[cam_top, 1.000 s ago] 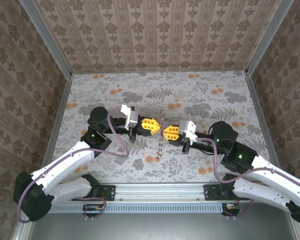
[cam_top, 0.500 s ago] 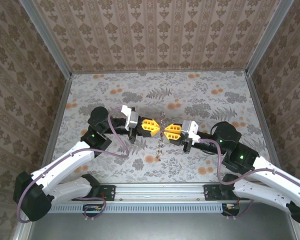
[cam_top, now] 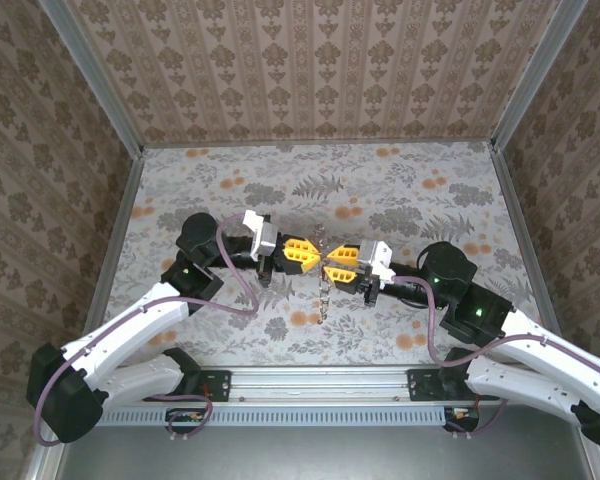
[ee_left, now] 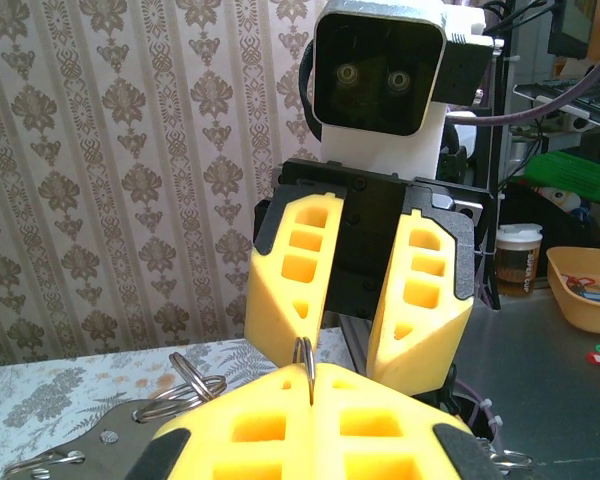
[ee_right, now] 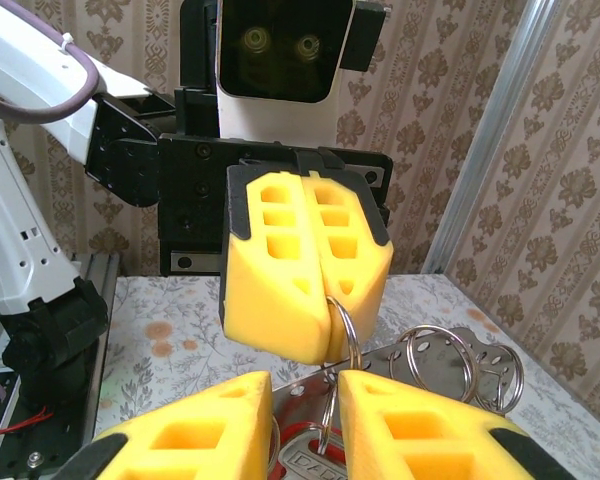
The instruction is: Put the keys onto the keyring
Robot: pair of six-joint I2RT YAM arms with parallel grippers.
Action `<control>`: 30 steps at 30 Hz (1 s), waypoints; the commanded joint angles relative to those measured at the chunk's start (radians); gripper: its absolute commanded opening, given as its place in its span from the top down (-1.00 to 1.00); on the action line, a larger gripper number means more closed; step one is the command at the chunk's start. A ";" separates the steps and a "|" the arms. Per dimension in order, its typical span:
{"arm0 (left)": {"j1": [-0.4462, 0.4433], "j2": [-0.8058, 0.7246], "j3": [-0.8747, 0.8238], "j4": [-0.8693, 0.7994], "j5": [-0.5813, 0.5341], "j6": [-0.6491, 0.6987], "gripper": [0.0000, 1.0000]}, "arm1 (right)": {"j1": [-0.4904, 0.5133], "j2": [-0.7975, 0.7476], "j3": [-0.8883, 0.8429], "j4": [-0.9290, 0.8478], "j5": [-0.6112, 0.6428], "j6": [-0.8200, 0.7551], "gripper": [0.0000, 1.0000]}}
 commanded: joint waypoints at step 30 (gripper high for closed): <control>-0.026 -0.039 0.057 -0.043 0.025 0.034 1.00 | -0.013 0.014 -0.012 0.018 -0.032 0.021 0.45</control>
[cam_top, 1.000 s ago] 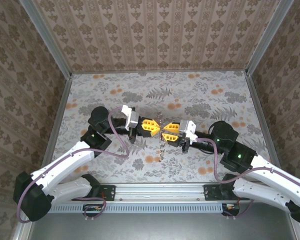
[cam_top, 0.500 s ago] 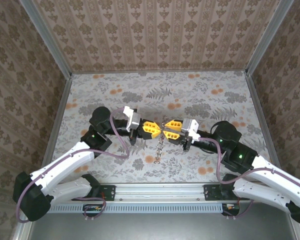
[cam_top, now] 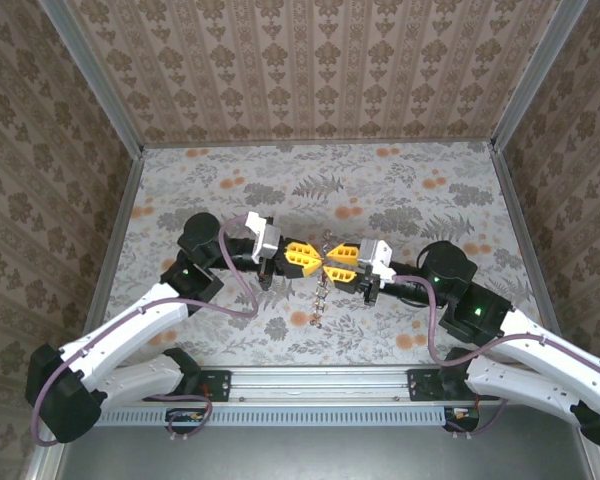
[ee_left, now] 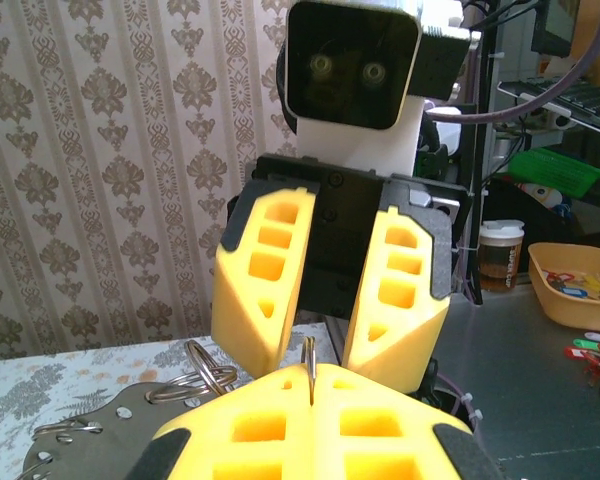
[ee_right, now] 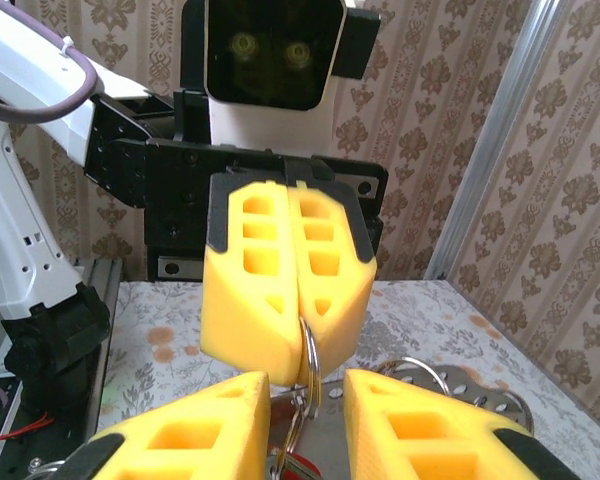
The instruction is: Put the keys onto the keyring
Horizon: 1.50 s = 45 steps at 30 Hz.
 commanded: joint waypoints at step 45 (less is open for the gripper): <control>-0.166 0.096 0.614 -1.246 -0.546 0.544 0.49 | -0.035 0.041 0.069 -0.144 0.119 -0.004 1.00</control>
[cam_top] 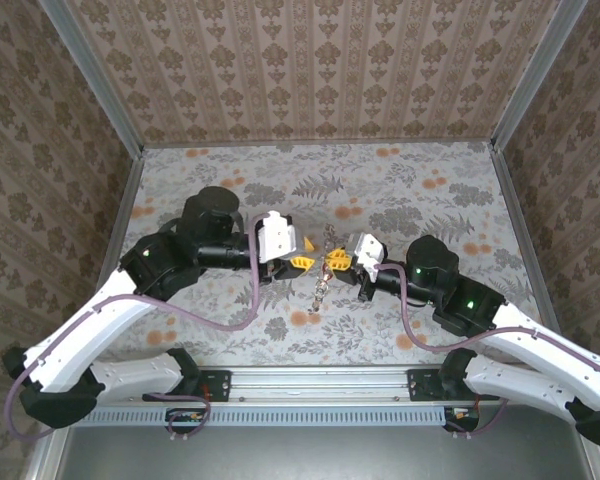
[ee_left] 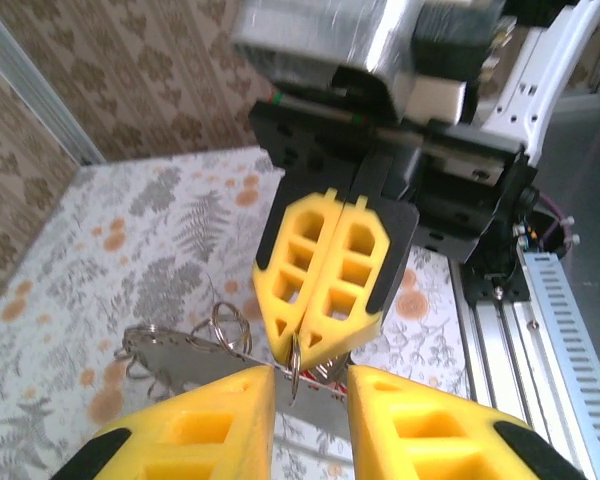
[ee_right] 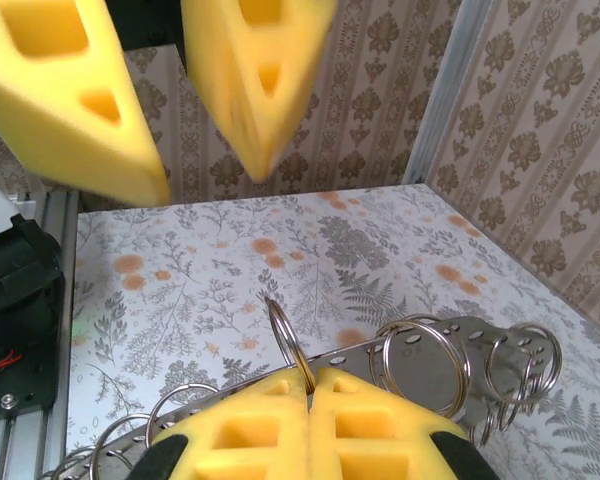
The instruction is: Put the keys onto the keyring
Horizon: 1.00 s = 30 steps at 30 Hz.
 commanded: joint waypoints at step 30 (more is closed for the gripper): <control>-0.010 0.120 0.058 -0.029 -0.009 0.030 0.51 | -0.006 0.042 0.085 -0.046 0.036 -0.028 1.00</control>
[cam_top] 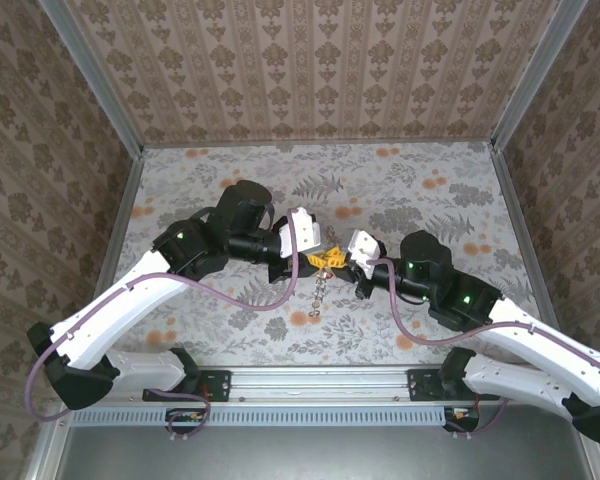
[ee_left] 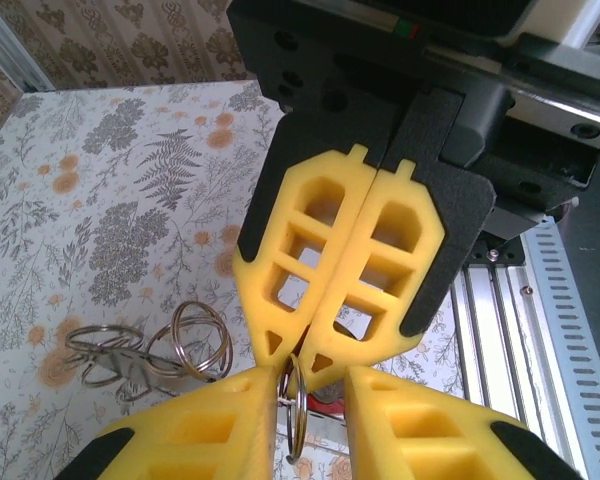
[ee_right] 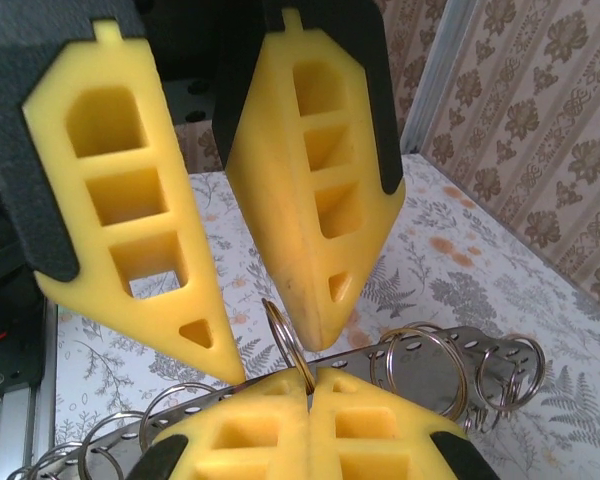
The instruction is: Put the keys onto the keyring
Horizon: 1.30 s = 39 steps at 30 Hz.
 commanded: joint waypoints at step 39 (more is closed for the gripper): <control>0.105 -0.147 -0.200 0.390 0.326 -0.092 1.00 | -0.002 -0.067 -0.036 0.121 -0.127 -0.002 0.75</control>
